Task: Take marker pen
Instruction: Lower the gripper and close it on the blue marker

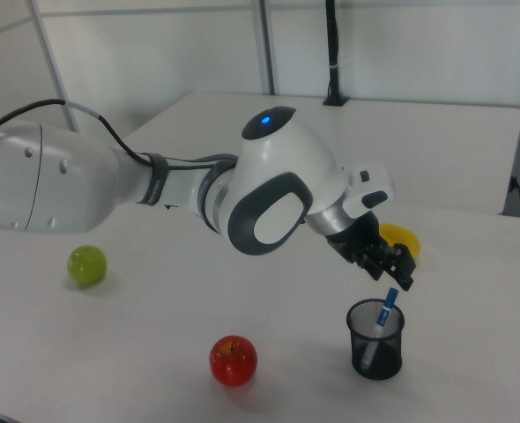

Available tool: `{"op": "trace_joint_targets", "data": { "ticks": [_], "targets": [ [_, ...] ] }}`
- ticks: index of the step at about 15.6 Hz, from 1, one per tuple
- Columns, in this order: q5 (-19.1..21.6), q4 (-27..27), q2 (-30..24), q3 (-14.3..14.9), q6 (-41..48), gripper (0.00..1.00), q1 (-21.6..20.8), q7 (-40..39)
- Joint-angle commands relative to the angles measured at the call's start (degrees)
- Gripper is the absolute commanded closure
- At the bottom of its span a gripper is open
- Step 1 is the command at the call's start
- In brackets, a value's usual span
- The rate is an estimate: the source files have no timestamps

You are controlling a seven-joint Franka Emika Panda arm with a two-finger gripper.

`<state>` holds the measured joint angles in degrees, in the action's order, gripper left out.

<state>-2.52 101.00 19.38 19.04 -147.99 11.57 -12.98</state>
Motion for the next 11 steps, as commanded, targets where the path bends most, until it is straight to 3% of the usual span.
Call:
{"op": "trace_joint_targets", "data": {
  "ticks": [1, 4, 6, 10, 11],
  "targets": [
    [-1.09, 2.79, 1.71, 0.64, -7.03, 0.41, -0.41, 0.06],
    [-1.09, 2.80, 3.12, 0.56, -8.54, 0.48, -0.41, 0.06],
    [-1.17, 3.06, 3.21, 0.64, -8.45, 0.62, -0.41, 0.06],
    [-0.91, 2.97, 3.12, 0.55, -8.28, 1.00, -0.58, 0.85],
    [-0.74, 2.97, 3.03, 0.55, -8.28, 1.00, -0.67, 0.85]
  ]
}}
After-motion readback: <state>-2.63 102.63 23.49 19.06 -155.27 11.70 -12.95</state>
